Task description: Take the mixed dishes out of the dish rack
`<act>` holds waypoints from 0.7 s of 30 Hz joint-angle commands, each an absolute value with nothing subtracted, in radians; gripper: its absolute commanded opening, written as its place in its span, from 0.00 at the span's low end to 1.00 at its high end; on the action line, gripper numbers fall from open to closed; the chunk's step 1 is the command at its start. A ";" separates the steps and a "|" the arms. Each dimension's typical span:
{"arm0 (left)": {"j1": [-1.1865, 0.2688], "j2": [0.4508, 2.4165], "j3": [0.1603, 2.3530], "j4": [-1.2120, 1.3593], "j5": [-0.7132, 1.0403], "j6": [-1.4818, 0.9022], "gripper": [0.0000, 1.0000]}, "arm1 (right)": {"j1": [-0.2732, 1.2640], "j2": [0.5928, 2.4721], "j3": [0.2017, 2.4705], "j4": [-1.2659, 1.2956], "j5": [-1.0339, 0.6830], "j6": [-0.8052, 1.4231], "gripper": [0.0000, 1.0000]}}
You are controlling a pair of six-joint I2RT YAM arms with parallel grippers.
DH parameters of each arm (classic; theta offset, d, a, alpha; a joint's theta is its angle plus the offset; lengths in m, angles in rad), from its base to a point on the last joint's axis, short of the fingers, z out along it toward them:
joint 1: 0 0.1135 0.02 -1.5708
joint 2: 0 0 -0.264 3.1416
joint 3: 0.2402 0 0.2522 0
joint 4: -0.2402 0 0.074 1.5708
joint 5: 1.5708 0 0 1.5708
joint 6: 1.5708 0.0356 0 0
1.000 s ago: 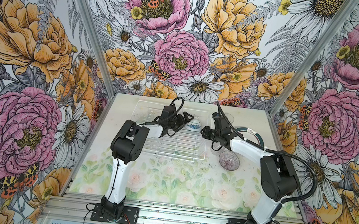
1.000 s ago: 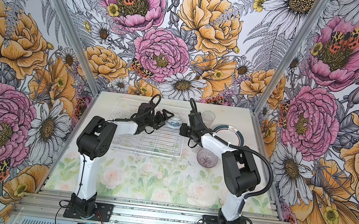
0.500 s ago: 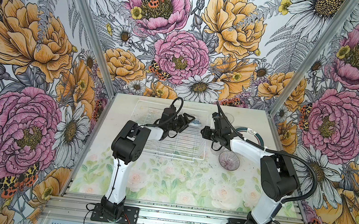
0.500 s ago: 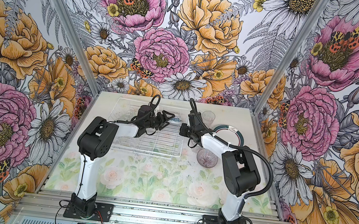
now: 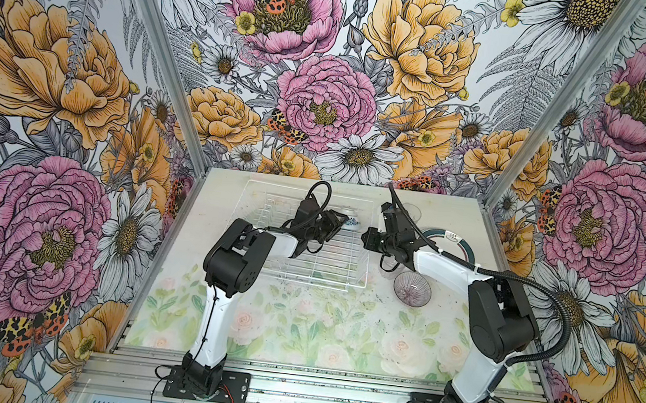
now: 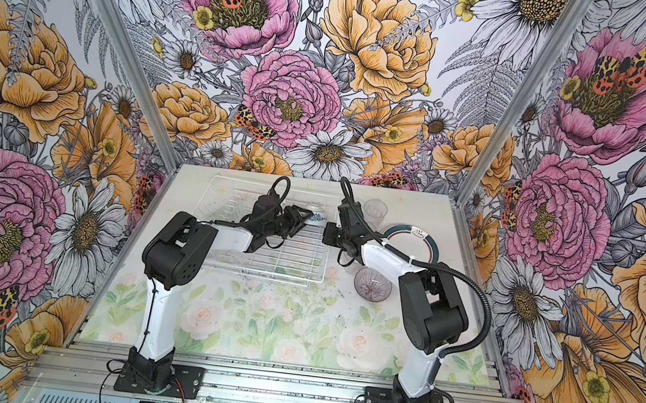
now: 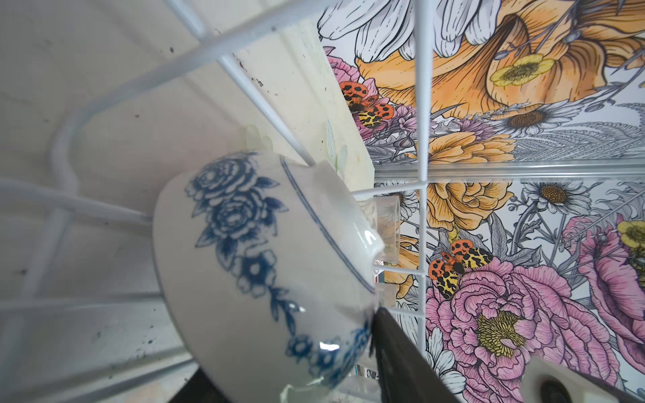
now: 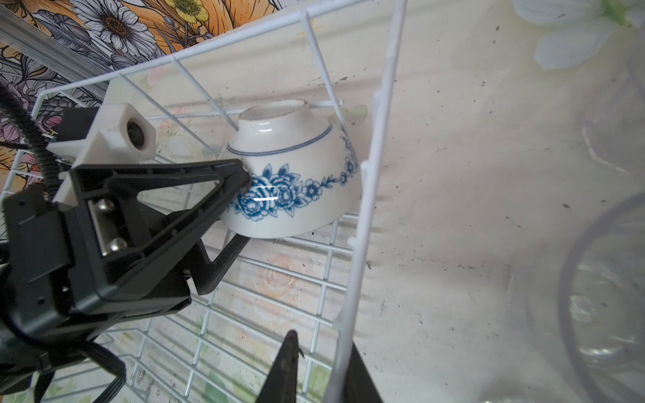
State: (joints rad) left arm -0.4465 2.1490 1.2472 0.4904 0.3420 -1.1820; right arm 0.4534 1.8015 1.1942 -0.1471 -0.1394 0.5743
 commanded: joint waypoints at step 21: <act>-0.472 2.112 1.187 0.681 0.095 -1.252 0.27 | 0.477 1.790 1.206 -0.098 -0.133 0.555 0.14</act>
State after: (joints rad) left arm -0.4778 2.1220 1.1942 0.6518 0.1402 -1.2629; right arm 0.4664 1.8015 1.1942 -0.1291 -0.1123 0.5831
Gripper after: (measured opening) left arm 0.276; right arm 0.154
